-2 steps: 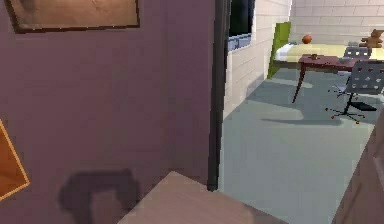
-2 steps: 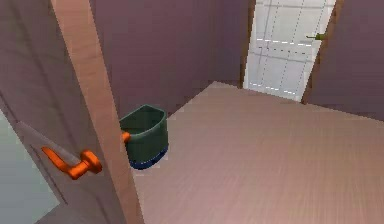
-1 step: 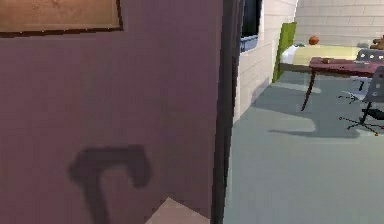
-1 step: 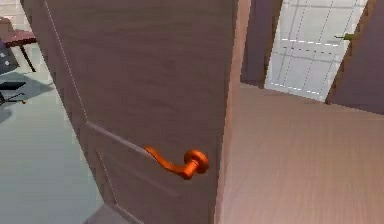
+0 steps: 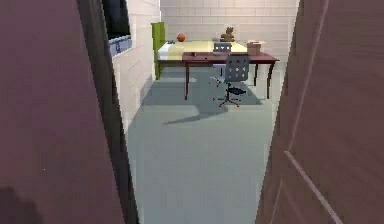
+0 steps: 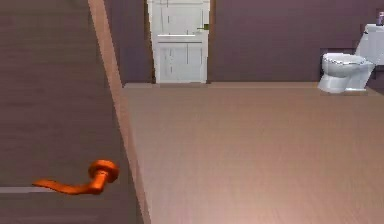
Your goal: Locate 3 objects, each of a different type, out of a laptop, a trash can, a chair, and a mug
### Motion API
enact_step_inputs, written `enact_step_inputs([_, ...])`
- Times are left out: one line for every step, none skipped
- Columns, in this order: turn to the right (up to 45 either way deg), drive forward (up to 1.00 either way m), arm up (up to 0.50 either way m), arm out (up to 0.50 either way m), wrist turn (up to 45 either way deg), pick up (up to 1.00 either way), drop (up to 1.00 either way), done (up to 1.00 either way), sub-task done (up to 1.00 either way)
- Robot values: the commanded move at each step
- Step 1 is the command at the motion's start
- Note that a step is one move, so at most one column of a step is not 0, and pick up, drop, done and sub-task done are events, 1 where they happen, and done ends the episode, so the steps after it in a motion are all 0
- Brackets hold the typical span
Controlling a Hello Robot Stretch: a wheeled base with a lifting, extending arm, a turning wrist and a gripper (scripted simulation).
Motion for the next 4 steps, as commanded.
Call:
enact_step_inputs([0.0, 1.00, 0.00, 0.00, 0.0, 0.00, 0.00, 0.00, 0.00])
enact_step_inputs([0.0, 1.00, 0.00, 0.00, 0.0, 0.00, 0.00, 0.00, 0.00])
enact_step_inputs([6.0, 0.00, 0.00, 0.00, 0.0, 0.00, 0.00, 0.00, 0.00])
enact_step_inputs([0.0, 0.50, 0.00, 0.00, 0.0, 0.00, 0.00, 0.00, 0.00])
